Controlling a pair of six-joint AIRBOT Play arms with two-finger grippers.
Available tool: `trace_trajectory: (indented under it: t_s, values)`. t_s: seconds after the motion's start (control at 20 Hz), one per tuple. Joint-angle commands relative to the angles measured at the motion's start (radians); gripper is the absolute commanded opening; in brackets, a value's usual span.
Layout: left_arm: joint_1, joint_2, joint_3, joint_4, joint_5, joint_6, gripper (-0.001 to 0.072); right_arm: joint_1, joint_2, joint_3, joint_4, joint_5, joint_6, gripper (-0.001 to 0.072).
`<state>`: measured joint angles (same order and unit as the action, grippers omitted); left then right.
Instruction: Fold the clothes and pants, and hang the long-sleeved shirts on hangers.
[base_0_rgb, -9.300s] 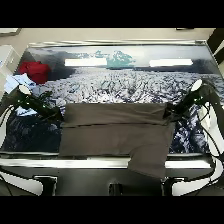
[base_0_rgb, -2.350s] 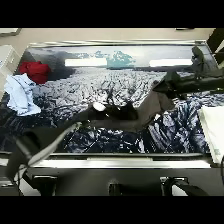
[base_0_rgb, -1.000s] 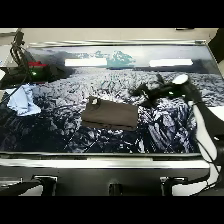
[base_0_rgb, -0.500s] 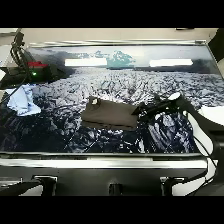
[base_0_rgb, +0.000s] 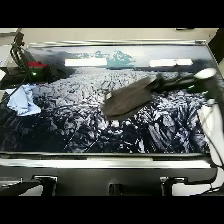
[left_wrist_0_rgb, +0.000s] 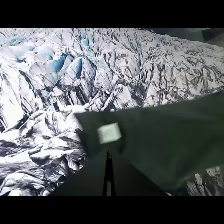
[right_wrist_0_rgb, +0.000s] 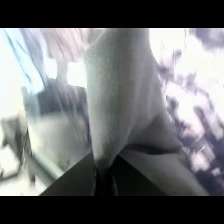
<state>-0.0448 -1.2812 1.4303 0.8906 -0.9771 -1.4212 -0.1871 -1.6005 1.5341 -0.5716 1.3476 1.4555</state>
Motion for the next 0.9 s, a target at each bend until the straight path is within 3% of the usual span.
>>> trace_trajectory:
  t_s: [0.0, 0.4, 0.65, 0.85]
  values:
    - [0.000, 0.001, 0.000, 0.001, 0.000, 0.011, 0.0031, -0.201, 0.042, 0.211, -0.085, 0.094, 0.133, 0.0042]
    - [0.000, 0.001, 0.000, 0.001, 0.000, 0.010, 0.0031, -0.710, 0.042, 0.338, -0.155, 0.115, 0.232, 0.0043]
    - [0.000, 0.001, 0.000, 0.000, -0.002, 0.007, 0.0030, -0.919, 0.042, 0.338, -0.172, 0.120, 0.248, 0.0042]
    - [0.000, 0.001, 0.000, 0.000, -0.002, 0.007, 0.0030, -1.020, 0.048, 0.338, -0.197, 0.216, 0.287, 0.0042]
